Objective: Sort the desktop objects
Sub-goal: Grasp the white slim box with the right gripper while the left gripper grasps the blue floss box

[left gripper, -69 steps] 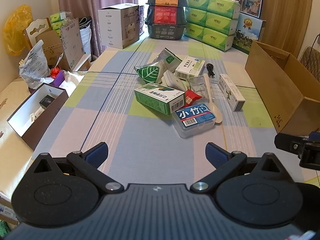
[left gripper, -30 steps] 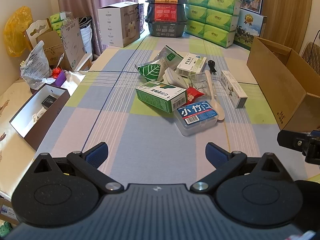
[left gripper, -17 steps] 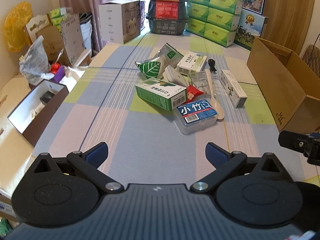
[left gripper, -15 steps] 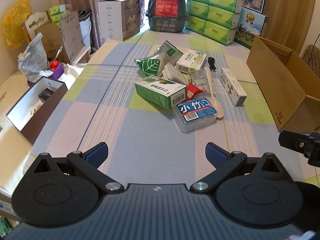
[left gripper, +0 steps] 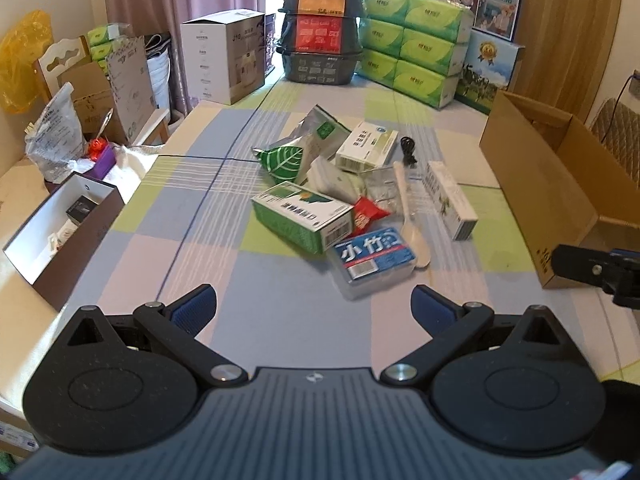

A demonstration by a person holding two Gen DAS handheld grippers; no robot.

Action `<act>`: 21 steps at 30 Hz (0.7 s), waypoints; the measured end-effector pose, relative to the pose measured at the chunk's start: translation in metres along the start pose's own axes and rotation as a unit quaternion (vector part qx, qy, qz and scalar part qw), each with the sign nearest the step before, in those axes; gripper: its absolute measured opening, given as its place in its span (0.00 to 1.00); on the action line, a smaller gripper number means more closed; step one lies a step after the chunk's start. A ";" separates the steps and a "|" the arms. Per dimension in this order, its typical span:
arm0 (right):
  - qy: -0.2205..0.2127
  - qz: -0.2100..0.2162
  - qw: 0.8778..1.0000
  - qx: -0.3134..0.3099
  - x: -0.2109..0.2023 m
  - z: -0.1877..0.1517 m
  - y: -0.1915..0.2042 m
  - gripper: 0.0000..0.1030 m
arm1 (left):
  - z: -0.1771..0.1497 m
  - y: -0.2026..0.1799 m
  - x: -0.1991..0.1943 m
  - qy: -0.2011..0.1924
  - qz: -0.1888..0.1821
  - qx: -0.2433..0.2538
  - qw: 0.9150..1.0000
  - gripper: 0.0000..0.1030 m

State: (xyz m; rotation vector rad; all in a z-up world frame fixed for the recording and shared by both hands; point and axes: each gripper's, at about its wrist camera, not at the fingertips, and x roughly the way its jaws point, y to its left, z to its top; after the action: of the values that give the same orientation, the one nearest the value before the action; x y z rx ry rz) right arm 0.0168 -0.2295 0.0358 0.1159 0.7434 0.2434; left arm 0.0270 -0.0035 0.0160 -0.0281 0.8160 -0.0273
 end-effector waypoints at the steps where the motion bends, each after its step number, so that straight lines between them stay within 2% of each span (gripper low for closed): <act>1: -0.002 0.001 1.000 0.002 0.002 0.002 -0.001 0.98 | 0.001 -0.001 0.002 -0.001 -0.002 -0.004 1.000 0.99; 6: -0.007 0.009 1.000 -0.005 0.019 0.009 -0.006 0.95 | 0.002 -0.010 0.016 -0.006 -0.003 -0.012 1.000 0.99; 8: -0.005 0.012 1.000 -0.013 0.030 0.009 -0.009 0.79 | 0.000 -0.011 0.024 -0.006 -0.006 -0.017 1.000 0.99; 21: -0.006 0.007 0.998 -0.059 0.102 0.012 -0.028 0.65 | -0.017 -0.024 0.094 -0.018 -0.022 -0.039 0.999 0.99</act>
State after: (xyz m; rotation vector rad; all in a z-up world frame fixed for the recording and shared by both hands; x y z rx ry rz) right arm 0.1025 -0.2307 -0.0276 0.0110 0.7153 0.2984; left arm 0.0792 -0.0312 -0.0630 -0.1201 0.7799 -0.0365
